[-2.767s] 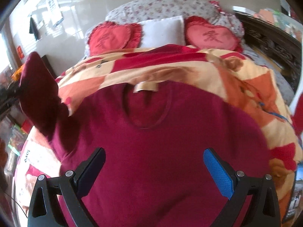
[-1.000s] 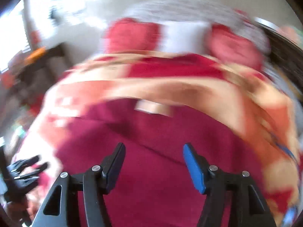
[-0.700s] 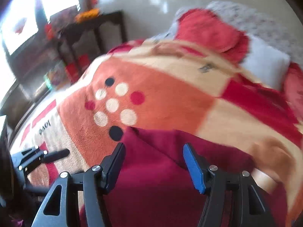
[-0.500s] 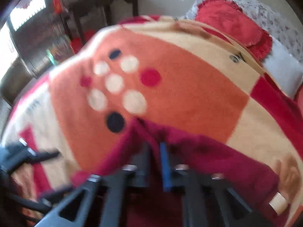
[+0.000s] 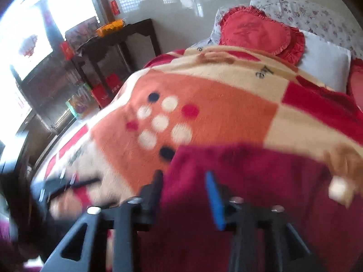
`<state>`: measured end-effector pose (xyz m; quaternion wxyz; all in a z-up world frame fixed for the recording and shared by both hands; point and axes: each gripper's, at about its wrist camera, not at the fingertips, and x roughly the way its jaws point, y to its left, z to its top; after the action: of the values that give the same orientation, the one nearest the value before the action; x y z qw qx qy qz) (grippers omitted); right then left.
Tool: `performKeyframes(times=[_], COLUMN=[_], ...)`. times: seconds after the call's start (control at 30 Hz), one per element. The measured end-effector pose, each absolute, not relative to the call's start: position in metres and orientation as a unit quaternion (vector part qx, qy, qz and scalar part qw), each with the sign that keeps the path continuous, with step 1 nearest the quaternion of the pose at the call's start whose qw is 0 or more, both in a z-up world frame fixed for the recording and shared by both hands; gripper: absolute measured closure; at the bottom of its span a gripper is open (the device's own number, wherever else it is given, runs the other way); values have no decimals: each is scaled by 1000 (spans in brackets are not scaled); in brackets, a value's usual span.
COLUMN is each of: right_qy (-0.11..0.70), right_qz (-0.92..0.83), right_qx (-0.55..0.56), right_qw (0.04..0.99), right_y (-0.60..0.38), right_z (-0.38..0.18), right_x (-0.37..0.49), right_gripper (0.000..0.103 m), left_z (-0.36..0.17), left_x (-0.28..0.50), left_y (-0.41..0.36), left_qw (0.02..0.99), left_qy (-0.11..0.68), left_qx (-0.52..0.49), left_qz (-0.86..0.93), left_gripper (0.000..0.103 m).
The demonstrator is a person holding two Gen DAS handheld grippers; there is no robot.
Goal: Fold small clothes
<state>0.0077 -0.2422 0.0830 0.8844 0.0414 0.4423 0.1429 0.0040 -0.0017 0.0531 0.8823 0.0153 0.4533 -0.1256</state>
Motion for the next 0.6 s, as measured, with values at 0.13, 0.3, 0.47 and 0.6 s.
performKeyframes(times=[0.13, 0.3, 0.47, 0.6], right_qy=[514, 486, 451, 453], right_qz=[103, 84, 1, -86], right_qx=[23, 69, 102, 134], right_qw=[851, 867, 886, 877], right_y=[-236, -254, -314, -372], right_z=[30, 50, 80, 80], right_x=[-20, -61, -127, -160], right_gripper=[63, 64, 52, 51], left_z=[54, 37, 38, 55], left_x=[10, 15, 14, 1], left_y=[-16, -48, -50, -49], left_qw=[881, 872, 874, 882], left_qy=[455, 468, 464, 450], left_qx=[3, 71, 85, 75], left_qz=[-131, -128, -117, -116], left_gripper=[52, 52, 52, 52])
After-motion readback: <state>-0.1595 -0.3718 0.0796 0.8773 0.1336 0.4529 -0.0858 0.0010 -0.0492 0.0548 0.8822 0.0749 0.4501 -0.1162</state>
